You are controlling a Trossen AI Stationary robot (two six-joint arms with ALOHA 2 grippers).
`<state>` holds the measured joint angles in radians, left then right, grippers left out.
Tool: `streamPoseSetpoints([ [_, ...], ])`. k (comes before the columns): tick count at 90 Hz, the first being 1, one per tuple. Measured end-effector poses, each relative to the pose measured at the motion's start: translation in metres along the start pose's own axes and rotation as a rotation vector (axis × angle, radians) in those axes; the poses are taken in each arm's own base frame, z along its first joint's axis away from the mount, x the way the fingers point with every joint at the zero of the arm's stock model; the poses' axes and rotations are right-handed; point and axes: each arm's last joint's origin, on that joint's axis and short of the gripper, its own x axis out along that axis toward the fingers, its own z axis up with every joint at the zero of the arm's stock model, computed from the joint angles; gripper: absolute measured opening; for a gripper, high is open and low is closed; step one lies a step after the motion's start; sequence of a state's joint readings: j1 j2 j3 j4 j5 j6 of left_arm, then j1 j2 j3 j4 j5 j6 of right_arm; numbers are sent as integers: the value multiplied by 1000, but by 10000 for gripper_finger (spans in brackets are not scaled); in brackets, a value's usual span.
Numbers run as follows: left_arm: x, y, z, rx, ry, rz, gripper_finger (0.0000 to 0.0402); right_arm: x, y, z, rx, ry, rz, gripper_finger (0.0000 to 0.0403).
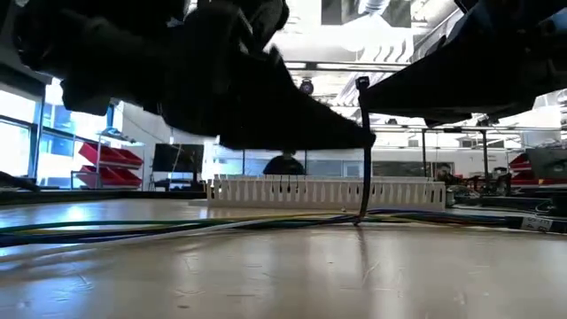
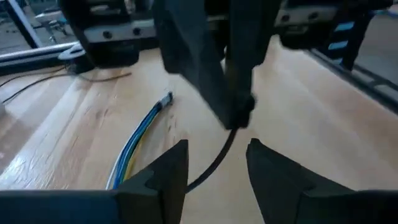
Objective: Ziptie cables
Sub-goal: Wrap the cables together using a black zip tie
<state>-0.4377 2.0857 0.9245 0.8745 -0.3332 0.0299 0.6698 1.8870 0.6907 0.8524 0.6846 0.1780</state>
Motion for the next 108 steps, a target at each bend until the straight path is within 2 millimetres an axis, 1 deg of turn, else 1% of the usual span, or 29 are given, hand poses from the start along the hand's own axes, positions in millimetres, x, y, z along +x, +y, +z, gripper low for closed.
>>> streamPoseSetpoints([
  [21,5,-1,10,-13,-31,8,105,-1,1,2,8,-18,-16,0],
  [42,5,-1,9,-9,-18,27,49,-7,6,1,3,-39,-88,0],
  [57,5,0,9,-8,-19,43,6,-10,9,1,5,-42,-93,0],
  [77,5,0,9,-10,-19,43,0,-10,9,0,2,-35,-83,0],
  [86,5,-1,9,-28,-11,42,0,-10,8,1,17,-41,-112,0],
  [91,5,-1,7,-35,1,45,0,-12,6,6,51,-53,-141,0],
  [99,5,-1,6,-46,17,45,0,-16,0,20,91,-63,-160,3],
  [108,5,-1,4,-65,36,45,0,-22,-12,35,124,-38,-186,21],
])
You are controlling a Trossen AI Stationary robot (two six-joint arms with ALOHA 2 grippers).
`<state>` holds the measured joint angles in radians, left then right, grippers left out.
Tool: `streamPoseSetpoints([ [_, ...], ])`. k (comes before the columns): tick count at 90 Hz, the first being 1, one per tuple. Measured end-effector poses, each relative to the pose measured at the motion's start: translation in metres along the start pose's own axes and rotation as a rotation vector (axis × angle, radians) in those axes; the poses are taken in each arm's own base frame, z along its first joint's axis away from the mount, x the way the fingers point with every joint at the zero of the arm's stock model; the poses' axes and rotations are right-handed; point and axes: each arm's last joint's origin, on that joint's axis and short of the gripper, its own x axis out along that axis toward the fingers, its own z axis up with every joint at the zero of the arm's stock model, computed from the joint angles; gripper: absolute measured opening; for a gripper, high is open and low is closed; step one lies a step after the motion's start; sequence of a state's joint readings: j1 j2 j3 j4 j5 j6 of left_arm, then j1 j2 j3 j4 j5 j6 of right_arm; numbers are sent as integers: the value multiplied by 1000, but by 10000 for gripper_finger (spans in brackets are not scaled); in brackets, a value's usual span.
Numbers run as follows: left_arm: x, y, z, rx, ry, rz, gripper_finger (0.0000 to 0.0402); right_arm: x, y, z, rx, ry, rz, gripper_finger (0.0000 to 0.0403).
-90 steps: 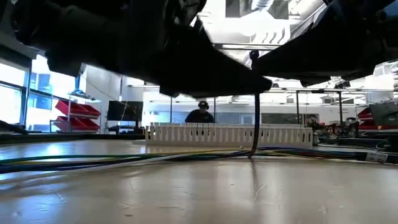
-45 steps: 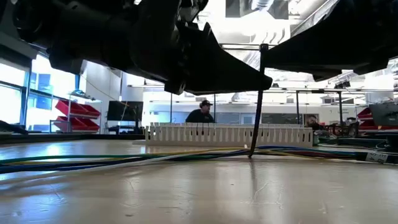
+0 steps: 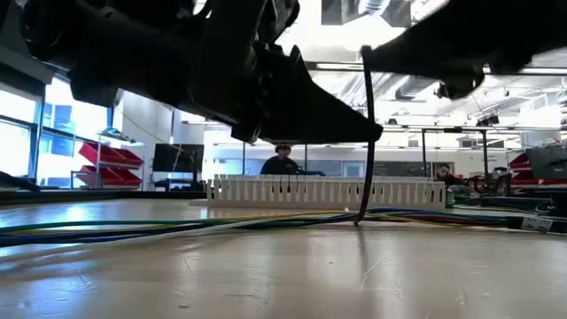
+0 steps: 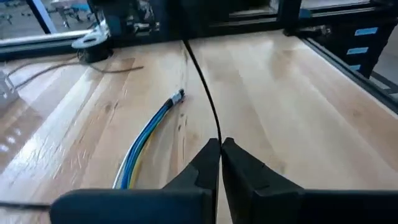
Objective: Ziptie cables
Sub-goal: Wrap the cables together using a black zip tie
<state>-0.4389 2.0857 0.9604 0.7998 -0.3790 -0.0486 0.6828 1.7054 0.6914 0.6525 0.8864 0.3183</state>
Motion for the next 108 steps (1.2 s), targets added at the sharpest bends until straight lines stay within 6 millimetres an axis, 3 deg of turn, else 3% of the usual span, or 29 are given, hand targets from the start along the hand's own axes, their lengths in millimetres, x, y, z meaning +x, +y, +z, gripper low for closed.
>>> streamPoseSetpoints([
  [15,0,0,0,1,2,0,0,7,-37,10,53,172,-99,81],
  [37,0,0,-2,5,16,-3,0,47,-94,-17,176,473,-157,174],
  [57,0,0,-5,17,47,-6,0,69,-118,-34,262,538,-192,225],
  [73,0,0,-8,20,79,-5,0,76,-127,-38,306,550,-219,228],
  [93,0,0,-8,20,80,-6,0,76,-124,-38,306,570,-155,204],
  [108,0,0,-9,14,83,-6,0,71,-123,-26,240,550,-118,189],
])
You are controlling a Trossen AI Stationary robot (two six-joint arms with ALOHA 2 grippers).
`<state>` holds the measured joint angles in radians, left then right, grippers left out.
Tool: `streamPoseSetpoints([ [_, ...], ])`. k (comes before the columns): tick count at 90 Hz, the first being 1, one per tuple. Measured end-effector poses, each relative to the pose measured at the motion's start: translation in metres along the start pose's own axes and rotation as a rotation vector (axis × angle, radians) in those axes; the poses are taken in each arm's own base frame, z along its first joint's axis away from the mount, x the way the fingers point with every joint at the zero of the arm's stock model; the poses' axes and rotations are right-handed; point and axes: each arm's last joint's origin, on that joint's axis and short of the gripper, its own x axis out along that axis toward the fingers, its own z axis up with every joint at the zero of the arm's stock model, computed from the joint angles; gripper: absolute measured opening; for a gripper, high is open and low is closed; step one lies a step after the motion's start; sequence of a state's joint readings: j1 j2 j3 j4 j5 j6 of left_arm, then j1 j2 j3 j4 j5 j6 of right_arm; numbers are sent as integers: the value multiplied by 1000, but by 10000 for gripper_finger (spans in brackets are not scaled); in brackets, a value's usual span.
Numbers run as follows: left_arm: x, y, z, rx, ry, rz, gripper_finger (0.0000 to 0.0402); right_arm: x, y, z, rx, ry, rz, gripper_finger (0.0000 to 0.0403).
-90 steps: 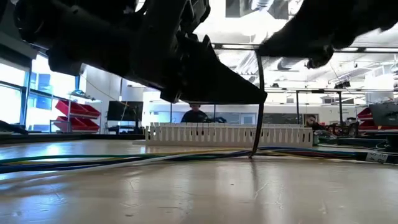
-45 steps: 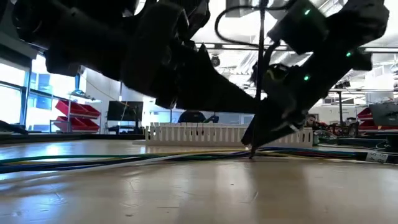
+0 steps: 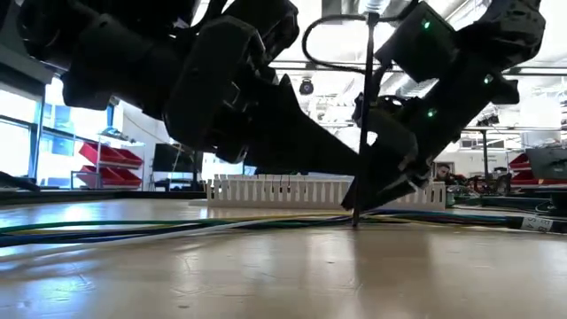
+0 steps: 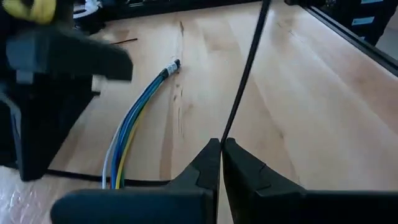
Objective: Ziptie cables
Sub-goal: Wrap the cables together using a black zip tie
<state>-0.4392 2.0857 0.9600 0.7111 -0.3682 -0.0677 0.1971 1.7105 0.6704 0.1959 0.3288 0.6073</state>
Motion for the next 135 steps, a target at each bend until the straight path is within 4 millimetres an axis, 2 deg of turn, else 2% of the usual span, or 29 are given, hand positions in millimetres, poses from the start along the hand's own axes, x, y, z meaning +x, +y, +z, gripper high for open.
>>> streamPoseSetpoints([
  [15,0,0,-1,-1,9,1,0,-26,8,14,-124,-124,-33,180],
  [26,0,1,-1,-6,9,8,0,-53,28,17,-271,-248,-9,177],
  [36,0,1,-1,-10,9,12,0,-75,52,11,-371,-334,102,176],
  [49,0,1,-1,-15,5,23,0,-93,80,0,-382,-433,268,171],
  [63,0,1,-1,-14,6,27,0,-96,93,-9,-364,-474,336,134],
  [92,0,1,-1,-14,7,29,0,-90,107,-6,-411,-452,383,8],
  [113,0,1,-1,-14,7,30,0,-87,105,-11,-441,-372,388,3],
  [135,0,1,-1,-14,7,30,0,-94,111,-10,-475,-439,425,0],
])
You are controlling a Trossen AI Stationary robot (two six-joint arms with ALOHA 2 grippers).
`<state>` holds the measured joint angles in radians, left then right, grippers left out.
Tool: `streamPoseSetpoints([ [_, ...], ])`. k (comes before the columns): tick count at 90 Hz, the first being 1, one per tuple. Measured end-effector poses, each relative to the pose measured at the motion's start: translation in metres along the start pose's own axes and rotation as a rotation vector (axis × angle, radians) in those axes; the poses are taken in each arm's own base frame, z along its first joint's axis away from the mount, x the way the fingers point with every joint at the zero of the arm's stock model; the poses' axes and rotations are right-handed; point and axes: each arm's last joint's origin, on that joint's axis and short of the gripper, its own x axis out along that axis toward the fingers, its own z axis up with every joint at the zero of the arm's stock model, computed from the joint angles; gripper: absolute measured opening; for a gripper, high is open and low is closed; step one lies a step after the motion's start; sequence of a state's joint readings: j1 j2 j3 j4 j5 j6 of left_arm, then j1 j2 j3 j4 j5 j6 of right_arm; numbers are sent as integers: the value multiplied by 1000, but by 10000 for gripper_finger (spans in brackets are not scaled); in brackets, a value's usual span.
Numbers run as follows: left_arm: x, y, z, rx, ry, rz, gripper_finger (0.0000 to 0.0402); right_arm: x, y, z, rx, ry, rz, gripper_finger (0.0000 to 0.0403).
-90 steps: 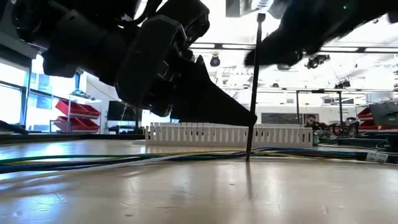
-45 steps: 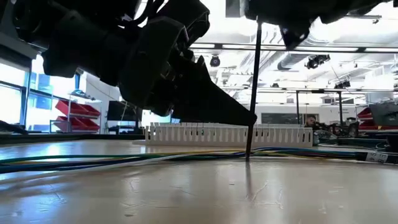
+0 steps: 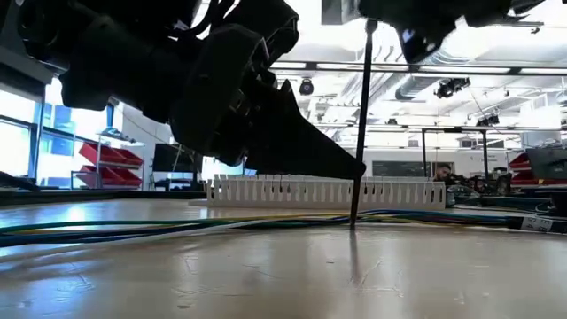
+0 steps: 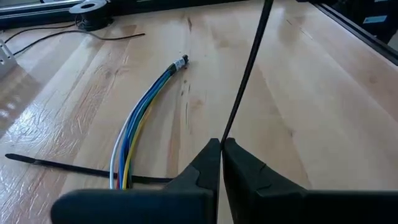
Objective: Ziptie cables
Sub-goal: Wrap the cables together using a black zip tie
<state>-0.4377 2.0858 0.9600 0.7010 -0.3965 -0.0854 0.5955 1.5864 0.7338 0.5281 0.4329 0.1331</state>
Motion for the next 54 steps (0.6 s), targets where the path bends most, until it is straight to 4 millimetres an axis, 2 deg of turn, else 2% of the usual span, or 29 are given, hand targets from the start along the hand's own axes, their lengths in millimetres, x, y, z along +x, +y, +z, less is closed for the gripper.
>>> streamPoseSetpoints([
  [24,0,0,-1,2,3,0,0,2,-2,-9,38,85,26,0],
  [54,0,-1,3,-4,-31,-15,1,3,-2,-11,40,96,23,0],
])
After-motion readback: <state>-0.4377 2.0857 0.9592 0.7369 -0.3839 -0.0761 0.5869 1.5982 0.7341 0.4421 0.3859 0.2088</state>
